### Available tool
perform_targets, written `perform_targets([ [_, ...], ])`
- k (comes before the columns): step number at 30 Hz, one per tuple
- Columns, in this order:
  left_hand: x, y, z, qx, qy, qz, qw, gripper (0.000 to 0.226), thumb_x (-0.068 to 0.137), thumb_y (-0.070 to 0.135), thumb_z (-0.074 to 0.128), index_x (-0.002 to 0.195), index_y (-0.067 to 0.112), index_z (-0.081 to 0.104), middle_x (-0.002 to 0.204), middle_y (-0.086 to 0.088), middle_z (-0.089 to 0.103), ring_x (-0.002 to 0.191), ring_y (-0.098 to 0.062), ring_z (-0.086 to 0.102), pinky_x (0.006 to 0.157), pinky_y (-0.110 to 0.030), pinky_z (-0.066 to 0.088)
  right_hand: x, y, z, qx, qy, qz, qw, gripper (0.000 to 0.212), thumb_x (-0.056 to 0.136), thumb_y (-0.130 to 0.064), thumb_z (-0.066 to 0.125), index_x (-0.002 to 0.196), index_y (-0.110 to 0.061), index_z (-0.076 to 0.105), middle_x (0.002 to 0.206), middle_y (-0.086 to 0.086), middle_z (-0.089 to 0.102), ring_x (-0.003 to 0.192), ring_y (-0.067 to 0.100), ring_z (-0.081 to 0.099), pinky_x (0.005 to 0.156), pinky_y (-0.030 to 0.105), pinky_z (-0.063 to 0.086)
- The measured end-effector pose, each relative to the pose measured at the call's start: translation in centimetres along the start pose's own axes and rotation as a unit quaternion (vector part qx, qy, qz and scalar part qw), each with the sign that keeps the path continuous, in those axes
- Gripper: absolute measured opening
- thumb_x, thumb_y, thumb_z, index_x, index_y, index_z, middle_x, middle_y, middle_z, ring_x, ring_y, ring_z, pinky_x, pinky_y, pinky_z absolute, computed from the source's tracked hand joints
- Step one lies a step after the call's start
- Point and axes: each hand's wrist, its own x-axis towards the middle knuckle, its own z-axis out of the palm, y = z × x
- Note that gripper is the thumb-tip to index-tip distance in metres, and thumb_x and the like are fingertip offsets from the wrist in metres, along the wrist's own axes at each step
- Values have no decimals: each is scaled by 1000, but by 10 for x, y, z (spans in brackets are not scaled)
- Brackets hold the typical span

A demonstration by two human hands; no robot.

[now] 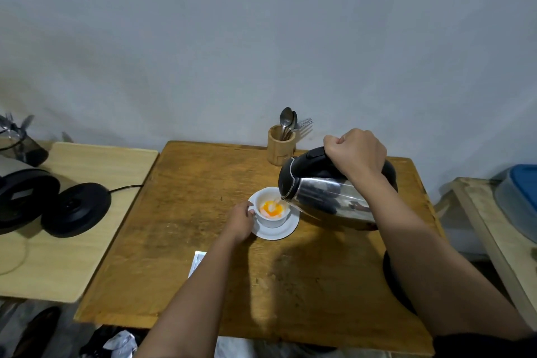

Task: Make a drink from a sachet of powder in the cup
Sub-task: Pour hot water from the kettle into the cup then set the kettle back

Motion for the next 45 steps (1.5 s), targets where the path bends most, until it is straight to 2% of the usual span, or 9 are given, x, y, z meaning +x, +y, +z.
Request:
perform_targets([
  [9, 1, 2, 1, 4, 5, -10, 1000, 32, 97, 13, 39, 124, 3, 53, 127, -19, 57, 114, -31, 54, 94, -38, 44, -5, 2, -7, -10, 12, 3, 1000, 44, 83, -29, 48, 43, -12, 38, 42, -1, 33, 41, 16, 31, 45, 21, 22],
  [22, 0, 7, 3, 20, 12, -36, 999, 35, 97, 13, 40, 130, 7, 49, 135, -16, 53, 121, -30, 52, 98, -39, 45, -10, -2, -6, -23, 9, -10, 1000, 39, 82, -32, 50, 51, -8, 55, 44, 0, 41, 42, 15, 38, 46, 20, 30],
  [31, 0, 7, 0, 19, 5, -34, 999, 34, 96, 10, 39, 128, 4, 50, 133, -19, 54, 118, -31, 52, 95, -39, 45, -15, -5, -7, -27, 6, -15, 999, 41, 83, -31, 50, 48, -11, 49, 43, 0, 40, 43, 14, 37, 45, 19, 28],
  [36, -1, 8, 0, 15, -1, -39, 999, 37, 97, 11, 39, 133, 6, 47, 137, -17, 52, 123, -31, 50, 99, -38, 43, -16, -7, -7, -28, 9, -19, 999, 42, 83, -31, 49, 45, -12, 46, 43, -1, 39, 42, 14, 36, 45, 19, 27],
  [45, -2, 9, 0, 13, -3, -40, 999, 35, 96, 10, 39, 130, 7, 49, 135, -17, 53, 120, -31, 52, 98, -39, 44, -16, -10, -6, -30, 10, -27, 999, 40, 82, -30, 50, 48, -10, 50, 43, -1, 38, 42, 14, 34, 45, 19, 27],
])
